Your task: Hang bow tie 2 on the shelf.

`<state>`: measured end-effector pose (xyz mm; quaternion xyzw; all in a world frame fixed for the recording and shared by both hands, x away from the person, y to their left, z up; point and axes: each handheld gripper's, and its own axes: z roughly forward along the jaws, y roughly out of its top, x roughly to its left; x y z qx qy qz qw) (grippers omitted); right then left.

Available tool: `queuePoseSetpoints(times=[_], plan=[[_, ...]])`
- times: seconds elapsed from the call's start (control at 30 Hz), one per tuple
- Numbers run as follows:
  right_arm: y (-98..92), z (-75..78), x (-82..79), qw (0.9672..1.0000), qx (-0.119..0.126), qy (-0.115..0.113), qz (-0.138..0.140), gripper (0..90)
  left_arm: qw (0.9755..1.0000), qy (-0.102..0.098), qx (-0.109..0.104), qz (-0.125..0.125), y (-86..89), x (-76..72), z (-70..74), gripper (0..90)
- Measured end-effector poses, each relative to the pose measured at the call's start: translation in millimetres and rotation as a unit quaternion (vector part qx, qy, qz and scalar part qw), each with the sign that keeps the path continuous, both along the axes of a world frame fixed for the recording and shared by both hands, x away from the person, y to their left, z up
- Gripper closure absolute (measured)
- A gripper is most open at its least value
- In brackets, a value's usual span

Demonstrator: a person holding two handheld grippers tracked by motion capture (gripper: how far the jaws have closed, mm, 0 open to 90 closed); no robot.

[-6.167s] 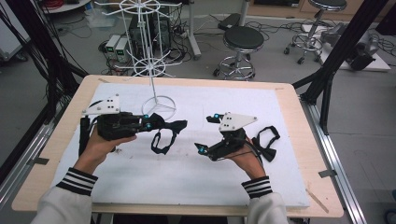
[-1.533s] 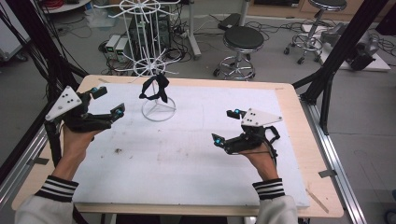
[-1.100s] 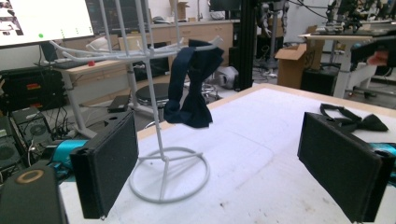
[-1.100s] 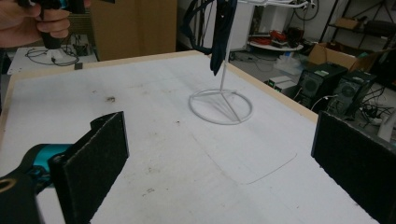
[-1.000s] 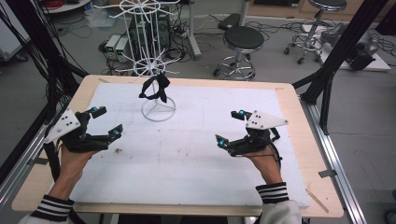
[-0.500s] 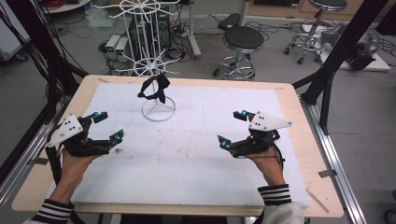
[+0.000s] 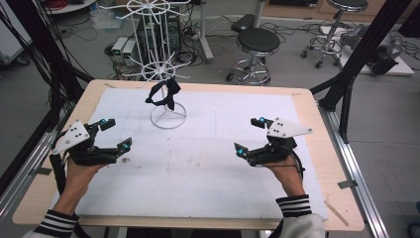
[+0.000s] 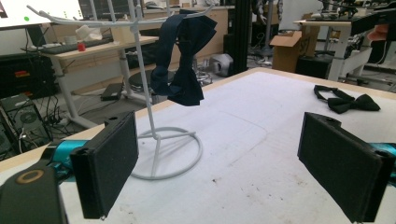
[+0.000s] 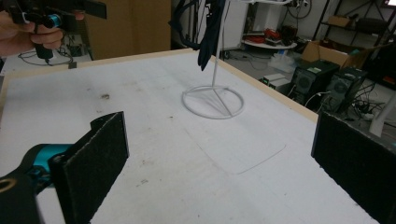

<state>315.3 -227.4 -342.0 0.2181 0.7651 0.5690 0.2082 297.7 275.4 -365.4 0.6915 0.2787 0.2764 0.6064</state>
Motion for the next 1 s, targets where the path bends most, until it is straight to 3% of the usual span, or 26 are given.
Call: queuePoseSetpoints(times=[0.17,0.3,0.4,0.7,1.0], plan=[[-4.8,-0.8,0.6,0.9999,-0.007,0.008,-0.003,3.4,1.0,0.002,0.004,-0.002,1.0,0.7,-0.3,12.8],[-12.5,-0.4,-0.4,0.9994,-0.033,0.008,-0.01,3.4,0.9999,0.005,0.004,-0.008,0.0,1.1,-0.9,12.8],[-22.8,-1.3,-0.8,0.9985,-0.049,0.015,-0.018,3.4,0.9999,0.007,0.004,-0.015,-0.7,1.8,-1.3,12.8],[-61.7,-4.6,-1.1,0.9952,-0.066,0.041,-0.059,3.4,0.9996,0.011,0.009,-0.025,-5.3,3.7,-2.9,12.8],[-81.0,-9.5,3.0,0.9916,-0.087,0.061,-0.074,3.4,0.9992,0.014,0.013,-0.035,-11.1,5.7,-3.6,12.8]])
